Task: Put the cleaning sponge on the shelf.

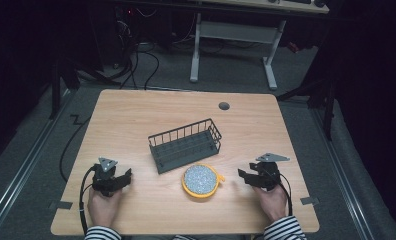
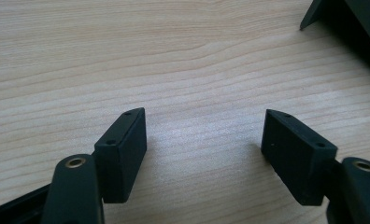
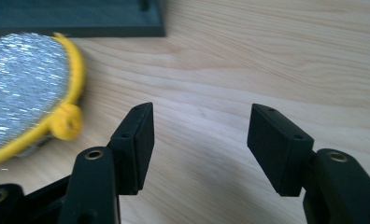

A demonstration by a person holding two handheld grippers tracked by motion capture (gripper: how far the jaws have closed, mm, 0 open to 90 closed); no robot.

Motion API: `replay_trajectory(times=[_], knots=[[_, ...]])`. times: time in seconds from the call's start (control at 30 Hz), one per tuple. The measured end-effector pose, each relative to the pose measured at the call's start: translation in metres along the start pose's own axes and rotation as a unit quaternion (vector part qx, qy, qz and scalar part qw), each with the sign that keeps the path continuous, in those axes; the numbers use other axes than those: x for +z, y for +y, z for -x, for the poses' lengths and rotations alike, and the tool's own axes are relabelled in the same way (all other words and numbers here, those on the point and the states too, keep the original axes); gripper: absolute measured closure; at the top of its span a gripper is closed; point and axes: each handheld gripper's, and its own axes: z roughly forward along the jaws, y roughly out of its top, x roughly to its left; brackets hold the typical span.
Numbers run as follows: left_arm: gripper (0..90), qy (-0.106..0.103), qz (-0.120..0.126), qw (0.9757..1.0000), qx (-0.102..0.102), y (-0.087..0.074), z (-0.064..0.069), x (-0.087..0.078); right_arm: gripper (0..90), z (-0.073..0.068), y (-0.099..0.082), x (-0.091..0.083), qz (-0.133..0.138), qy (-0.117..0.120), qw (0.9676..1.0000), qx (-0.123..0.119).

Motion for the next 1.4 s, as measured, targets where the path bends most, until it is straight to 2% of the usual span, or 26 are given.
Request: replay_trajectory(times=[0.07,0.1,0.3,0.47,0.5,0.9,1.1,1.23,1.3,1.4], knots=[[31.7,0.0,0.0,1.0,0.0,0.0,0.0,0.0,40.7,-0.003,0.002,0.001,0.0,0.008,1.0,-0.002],[31.7,0.0,0.0,1.0,0.0,0.0,0.0,0.0,40.6,-0.01,0.008,0.004,-0.002,0.022,0.9997,-0.012],[31.5,0.0,0.0,1.0,0.0,0.0,0.0,0.0,42.9,-0.029,0.022,0.014,-0.011,0.056,0.9979,-0.032],[31.5,0.0,0.0,1.0,0.0,0.0,0.0,0.0,43.8,-0.04,0.028,0.021,-0.018,0.076,0.9961,-0.04],[31.5,0.0,0.0,1.0,0.0,0.0,0.0,0.0,43.7,-0.044,0.03,0.025,-0.02,0.088,0.9953,-0.038],[31.5,0.0,0.0,1.0,0.0,0.0,0.0,0.0,42.6,-0.065,0.04,0.043,-0.046,0.12,0.9903,-0.053],[31.1,-0.001,0.0,1.0,0.001,0.0,0.0,0.0,40.8,-0.066,0.044,0.055,-0.059,0.127,0.9892,-0.045],[30.9,-0.001,0.0,1.0,0.001,0.0,0.0,0.0,40.1,-0.064,0.042,0.064,-0.078,0.134,0.9872,-0.036],[30.9,-0.001,0.0,1.0,0.001,0.0,0.0,0.0,40.0,-0.062,0.042,0.066,-0.079,0.138,0.9867,-0.033],[30.6,-0.002,-0.001,1.0,0.001,0.0,0.0,0.0,48.2,-0.056,0.042,0.071,-0.089,0.171,0.981,-0.02]])
